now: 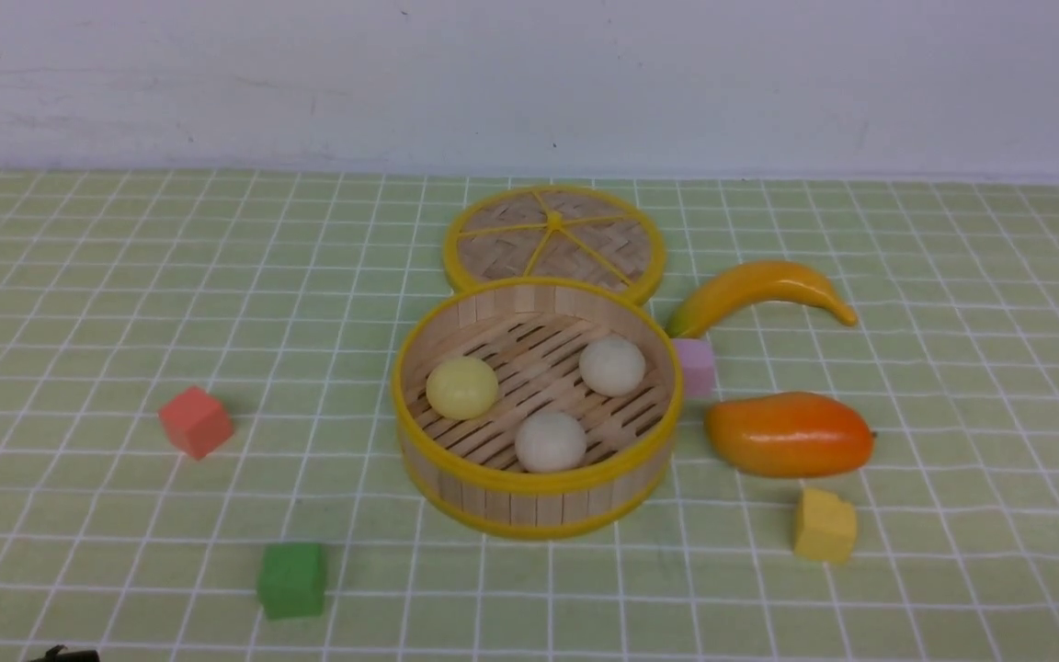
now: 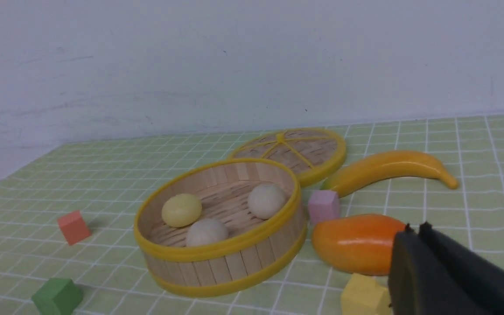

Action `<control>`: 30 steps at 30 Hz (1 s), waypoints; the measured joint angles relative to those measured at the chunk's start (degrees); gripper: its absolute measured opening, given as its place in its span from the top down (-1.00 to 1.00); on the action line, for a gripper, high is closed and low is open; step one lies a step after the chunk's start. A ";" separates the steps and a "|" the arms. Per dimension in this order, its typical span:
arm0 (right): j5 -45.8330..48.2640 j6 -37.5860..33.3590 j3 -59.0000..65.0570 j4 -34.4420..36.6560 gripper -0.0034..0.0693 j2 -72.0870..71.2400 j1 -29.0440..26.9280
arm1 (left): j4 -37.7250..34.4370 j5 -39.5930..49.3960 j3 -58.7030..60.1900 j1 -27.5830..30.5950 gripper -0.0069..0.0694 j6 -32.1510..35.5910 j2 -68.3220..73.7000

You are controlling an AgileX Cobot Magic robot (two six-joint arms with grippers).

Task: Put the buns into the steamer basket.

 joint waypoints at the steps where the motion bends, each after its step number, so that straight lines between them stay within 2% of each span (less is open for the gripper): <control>1: 0.05 0.07 0.00 0.06 0.93 0.05 0.00 | 0.00 0.11 0.00 0.00 0.74 0.00 0.00; 10: 0.37 0.16 0.00 0.24 0.91 0.07 0.00 | 0.07 0.58 0.69 0.00 0.72 0.00 -0.06; 14: 0.47 0.16 0.00 0.28 0.91 0.07 0.00 | 4.44 -1.37 2.62 0.42 0.72 2.66 -2.65; 16: 0.47 0.20 0.00 0.28 0.90 0.07 0.00 | 7.55 -5.77 4.84 2.36 0.71 5.24 -5.21; 19: 0.47 0.27 0.00 0.28 0.90 0.07 0.00 | 9.38 -17.01 11.61 10.44 0.69 12.83 -12.01; 20: 0.47 0.27 0.00 0.28 0.90 0.07 0.00 | 9.38 -17.01 12.04 10.44 0.69 13.36 -12.43; 23: 0.47 0.27 0.00 0.43 0.90 0.07 0.00 | 9.50 -23.47 20.19 18.39 0.67 20.27 -19.70; 27: 0.47 0.32 0.00 0.43 0.89 0.07 0.00 | 9.30 -24.06 28.18 23.32 0.66 21.75 -21.29; 30: 0.53 0.37 0.00 0.38 0.88 0.12 0.00 | 8.31 -21.07 32.01 24.24 0.64 21.80 -21.29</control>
